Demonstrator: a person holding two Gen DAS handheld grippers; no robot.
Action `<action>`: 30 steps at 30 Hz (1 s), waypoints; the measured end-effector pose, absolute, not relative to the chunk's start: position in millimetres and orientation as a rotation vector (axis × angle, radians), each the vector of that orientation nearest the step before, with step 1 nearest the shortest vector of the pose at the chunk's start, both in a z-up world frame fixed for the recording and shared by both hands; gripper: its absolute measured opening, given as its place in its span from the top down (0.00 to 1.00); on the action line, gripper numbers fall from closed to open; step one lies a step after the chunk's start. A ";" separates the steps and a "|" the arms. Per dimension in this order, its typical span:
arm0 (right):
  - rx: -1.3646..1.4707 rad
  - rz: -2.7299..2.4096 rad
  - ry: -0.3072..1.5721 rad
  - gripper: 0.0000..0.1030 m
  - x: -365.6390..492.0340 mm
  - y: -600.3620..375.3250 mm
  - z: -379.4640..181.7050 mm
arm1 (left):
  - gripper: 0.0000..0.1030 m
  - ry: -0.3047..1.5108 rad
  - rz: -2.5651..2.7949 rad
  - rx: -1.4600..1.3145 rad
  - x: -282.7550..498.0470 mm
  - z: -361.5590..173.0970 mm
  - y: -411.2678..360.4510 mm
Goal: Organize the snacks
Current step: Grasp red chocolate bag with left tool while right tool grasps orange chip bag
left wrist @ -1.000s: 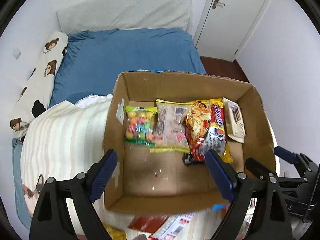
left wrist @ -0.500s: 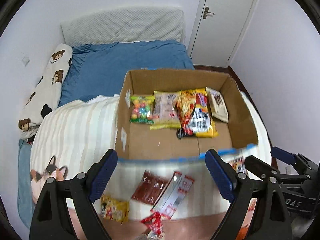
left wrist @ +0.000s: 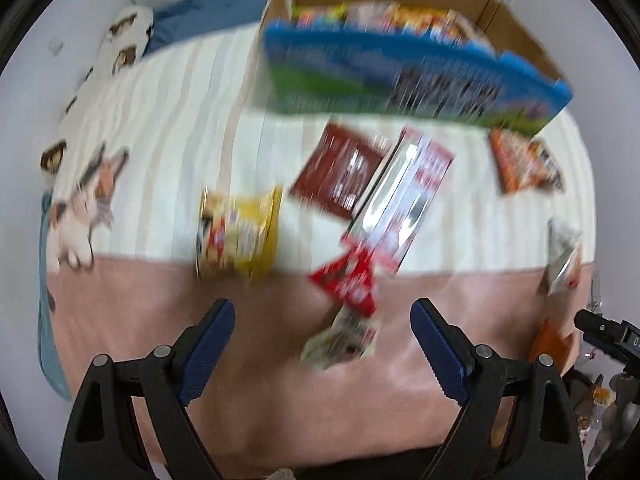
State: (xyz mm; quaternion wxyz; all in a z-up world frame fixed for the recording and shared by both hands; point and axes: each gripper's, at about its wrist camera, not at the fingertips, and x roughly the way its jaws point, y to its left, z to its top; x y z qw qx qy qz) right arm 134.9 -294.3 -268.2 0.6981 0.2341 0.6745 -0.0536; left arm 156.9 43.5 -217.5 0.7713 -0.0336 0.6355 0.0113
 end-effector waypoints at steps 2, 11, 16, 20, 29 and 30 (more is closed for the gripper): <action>0.602 -0.147 1.528 0.08 119.1 -303.5 -289.4 | 0.13 1.403 0.035 -0.069 150.6 -228.6 45.6; 0.796 0.127 1.633 0.15 103.2 -243.5 -316.9 | 0.13 1.475 0.055 -0.108 129.3 -255.0 59.1; 0.347 0.062 1.573 0.15 119.9 -220.4 -286.3 | 0.13 1.467 0.079 -0.144 122.6 -256.0 73.0; 0.260 0.076 1.615 0.15 142.1 -216.3 -306.6 | 0.13 1.476 0.089 -0.153 122.2 -258.9 79.7; 0.090 0.078 1.578 0.41 159.4 -184.3 -325.3 | 0.13 1.545 -0.034 -0.311 168.7 -279.7 68.9; 0.101 0.082 1.572 0.41 162.7 -183.7 -323.9 | 0.13 1.564 -0.046 -0.366 177.7 -288.0 69.4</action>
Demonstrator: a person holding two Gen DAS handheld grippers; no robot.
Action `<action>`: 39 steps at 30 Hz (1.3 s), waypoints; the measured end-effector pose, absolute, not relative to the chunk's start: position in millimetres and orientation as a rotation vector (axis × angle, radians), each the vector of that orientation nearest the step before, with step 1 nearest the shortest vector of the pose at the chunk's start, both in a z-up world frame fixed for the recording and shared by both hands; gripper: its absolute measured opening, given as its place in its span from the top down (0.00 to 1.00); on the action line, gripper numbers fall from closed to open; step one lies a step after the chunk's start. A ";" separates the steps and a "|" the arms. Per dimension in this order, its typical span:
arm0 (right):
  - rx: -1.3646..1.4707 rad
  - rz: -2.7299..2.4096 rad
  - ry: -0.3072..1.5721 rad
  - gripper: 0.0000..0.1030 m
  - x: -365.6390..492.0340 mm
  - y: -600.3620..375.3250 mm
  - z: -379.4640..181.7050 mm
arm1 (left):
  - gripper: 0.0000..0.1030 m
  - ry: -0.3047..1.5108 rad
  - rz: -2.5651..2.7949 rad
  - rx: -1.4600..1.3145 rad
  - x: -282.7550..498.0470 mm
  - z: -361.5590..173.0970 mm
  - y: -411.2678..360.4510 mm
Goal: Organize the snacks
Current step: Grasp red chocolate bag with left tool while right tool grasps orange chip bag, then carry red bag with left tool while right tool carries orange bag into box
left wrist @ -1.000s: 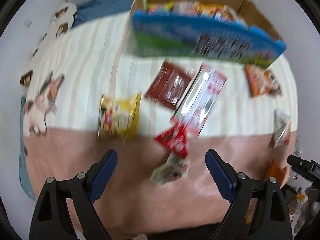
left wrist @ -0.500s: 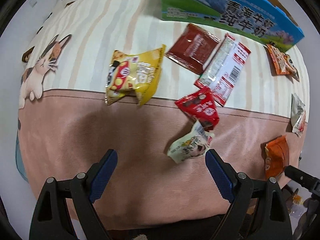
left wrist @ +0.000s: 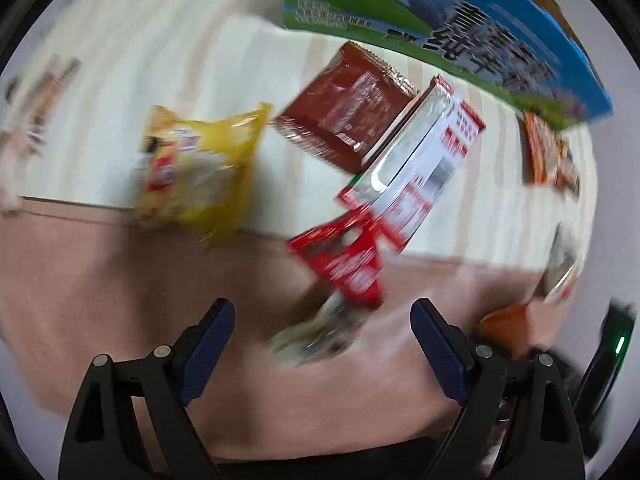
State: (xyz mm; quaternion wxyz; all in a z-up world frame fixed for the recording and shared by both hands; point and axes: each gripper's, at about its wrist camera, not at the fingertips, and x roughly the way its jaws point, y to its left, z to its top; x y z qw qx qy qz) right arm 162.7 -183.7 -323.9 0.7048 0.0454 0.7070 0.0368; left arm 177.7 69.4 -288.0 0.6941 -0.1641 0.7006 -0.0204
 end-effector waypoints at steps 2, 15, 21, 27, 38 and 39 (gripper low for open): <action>0.120 0.078 1.573 0.41 168.8 -182.7 -324.3 | 0.13 1.602 -0.049 -0.437 189.9 -302.5 70.1; 0.214 0.094 1.644 0.41 183.0 -198.4 -335.9 | 0.59 1.662 -0.035 -0.288 171.9 -333.6 70.1; 0.198 0.093 1.674 0.31 194.6 -200.6 -346.1 | 0.58 1.663 -0.016 -0.328 171.6 -347.2 78.3; 0.105 0.101 1.662 0.42 187.3 -193.8 -341.7 | 0.62 1.626 -0.002 -0.288 167.5 -332.2 67.5; 0.226 0.233 1.504 0.47 202.4 -211.2 -253.4 | 0.62 1.485 -0.097 -0.269 156.1 -246.4 45.1; 0.232 0.246 1.489 0.48 206.4 -211.4 -245.6 | 0.62 1.459 -0.111 -0.278 161.2 -232.5 44.3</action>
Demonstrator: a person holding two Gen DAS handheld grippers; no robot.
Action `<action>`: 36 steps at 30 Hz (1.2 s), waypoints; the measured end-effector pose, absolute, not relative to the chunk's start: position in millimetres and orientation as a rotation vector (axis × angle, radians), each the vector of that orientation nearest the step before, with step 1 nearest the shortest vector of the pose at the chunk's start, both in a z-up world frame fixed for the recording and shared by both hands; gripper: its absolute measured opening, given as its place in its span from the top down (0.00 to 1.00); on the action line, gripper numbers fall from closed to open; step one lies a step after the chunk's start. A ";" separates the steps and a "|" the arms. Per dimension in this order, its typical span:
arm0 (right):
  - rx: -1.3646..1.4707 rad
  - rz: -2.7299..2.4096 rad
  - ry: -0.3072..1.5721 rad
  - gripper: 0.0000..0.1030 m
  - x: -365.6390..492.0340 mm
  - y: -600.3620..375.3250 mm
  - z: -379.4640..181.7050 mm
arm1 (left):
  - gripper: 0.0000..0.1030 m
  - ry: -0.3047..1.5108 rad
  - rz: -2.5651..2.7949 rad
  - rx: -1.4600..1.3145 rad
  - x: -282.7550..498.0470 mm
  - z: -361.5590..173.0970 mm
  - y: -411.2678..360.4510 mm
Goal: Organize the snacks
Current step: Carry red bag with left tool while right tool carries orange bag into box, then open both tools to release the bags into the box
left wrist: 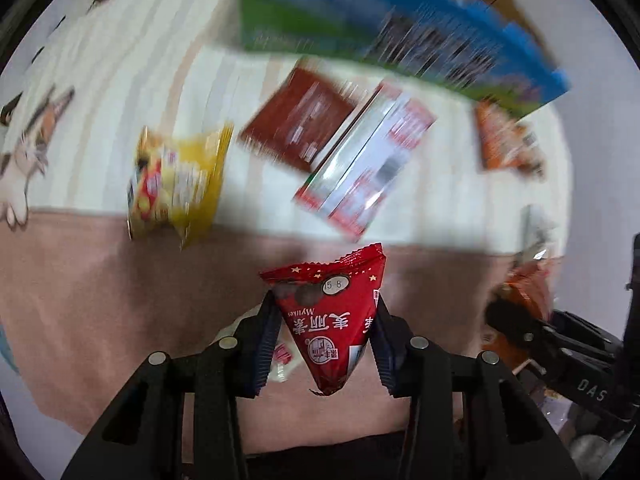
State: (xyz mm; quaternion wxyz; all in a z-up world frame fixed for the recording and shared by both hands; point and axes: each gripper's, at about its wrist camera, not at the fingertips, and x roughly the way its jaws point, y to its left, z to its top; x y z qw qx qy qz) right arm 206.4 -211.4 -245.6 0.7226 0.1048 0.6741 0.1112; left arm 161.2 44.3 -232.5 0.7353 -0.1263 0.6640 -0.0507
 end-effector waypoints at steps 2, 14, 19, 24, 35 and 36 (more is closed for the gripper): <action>0.248 0.281 1.433 0.48 215.8 -209.1 -217.3 | 0.62 1.401 -0.139 -0.291 176.6 -200.3 47.1; 0.264 0.338 1.213 0.48 325.6 -143.5 -107.9 | 0.62 1.274 -0.189 -0.311 316.9 -101.1 49.7; 0.250 0.315 1.219 0.48 393.3 -119.5 -117.6 | 0.62 1.413 -0.167 -0.274 392.5 -135.8 49.1; 0.212 0.288 1.260 0.48 433.9 -101.3 -146.6 | 0.62 1.538 -0.115 -0.285 433.6 -176.8 61.2; 0.211 0.335 1.392 0.48 461.9 -76.6 -219.0 | 0.61 1.646 -0.098 -0.260 444.7 -222.4 67.2; 0.222 0.350 1.416 0.47 463.7 -75.3 -225.5 | 0.61 1.658 -0.094 -0.260 444.1 -225.1 68.3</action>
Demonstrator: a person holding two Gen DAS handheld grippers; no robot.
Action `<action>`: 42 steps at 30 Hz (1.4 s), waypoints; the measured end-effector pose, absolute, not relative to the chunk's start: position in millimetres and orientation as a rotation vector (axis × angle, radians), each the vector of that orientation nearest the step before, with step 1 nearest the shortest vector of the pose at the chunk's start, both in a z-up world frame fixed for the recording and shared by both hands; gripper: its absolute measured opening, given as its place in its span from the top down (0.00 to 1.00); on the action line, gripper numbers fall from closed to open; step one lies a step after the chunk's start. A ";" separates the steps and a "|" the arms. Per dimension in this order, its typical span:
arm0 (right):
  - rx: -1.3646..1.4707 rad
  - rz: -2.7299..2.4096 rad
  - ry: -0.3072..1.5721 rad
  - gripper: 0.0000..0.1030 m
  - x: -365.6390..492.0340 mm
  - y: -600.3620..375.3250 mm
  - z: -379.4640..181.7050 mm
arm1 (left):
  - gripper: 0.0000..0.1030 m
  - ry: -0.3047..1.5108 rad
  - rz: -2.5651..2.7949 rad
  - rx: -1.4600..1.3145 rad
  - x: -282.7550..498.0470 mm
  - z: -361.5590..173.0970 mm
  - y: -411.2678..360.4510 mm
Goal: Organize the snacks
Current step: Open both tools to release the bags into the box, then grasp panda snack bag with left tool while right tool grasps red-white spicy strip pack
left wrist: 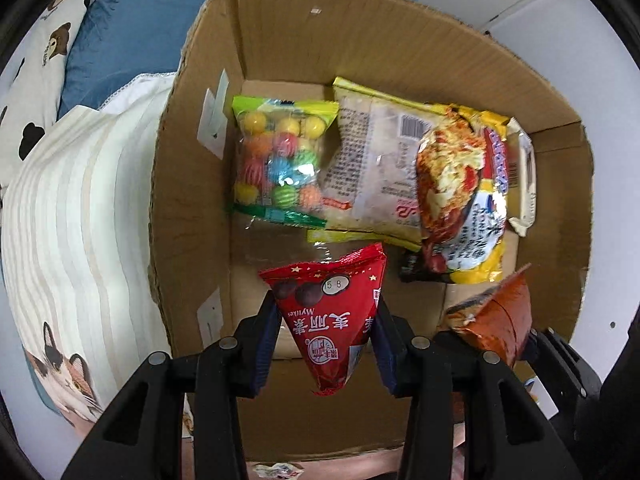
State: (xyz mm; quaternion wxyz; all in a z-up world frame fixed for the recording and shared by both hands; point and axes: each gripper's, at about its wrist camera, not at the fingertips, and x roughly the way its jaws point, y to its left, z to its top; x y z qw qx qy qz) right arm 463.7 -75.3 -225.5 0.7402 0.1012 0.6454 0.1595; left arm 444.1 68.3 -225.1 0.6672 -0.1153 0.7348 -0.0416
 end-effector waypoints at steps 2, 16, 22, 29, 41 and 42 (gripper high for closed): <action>0.217 0.344 1.462 0.31 466.9 -74.0 -235.9 | 0.60 1.681 -0.087 -0.287 443.1 -230.1 71.8; 0.141 0.235 1.456 0.04 469.3 -99.1 -228.3 | 0.11 1.589 -0.095 -0.298 441.8 -209.7 69.3; 0.090 0.184 1.390 0.04 455.8 -116.0 -204.7 | 0.11 1.478 -0.061 -0.211 422.2 -183.3 66.7; 0.068 0.156 1.292 0.04 423.3 -132.4 -172.6 | 0.11 1.321 -0.020 -0.145 381.3 -150.0 64.8; 0.032 0.157 1.141 0.04 355.5 -140.4 -120.1 | 0.11 1.105 -0.001 -0.051 305.1 -95.9 48.1; 0.030 0.159 1.130 0.04 350.6 -140.2 -115.2 | 0.11 1.094 0.000 -0.048 299.7 -93.1 47.4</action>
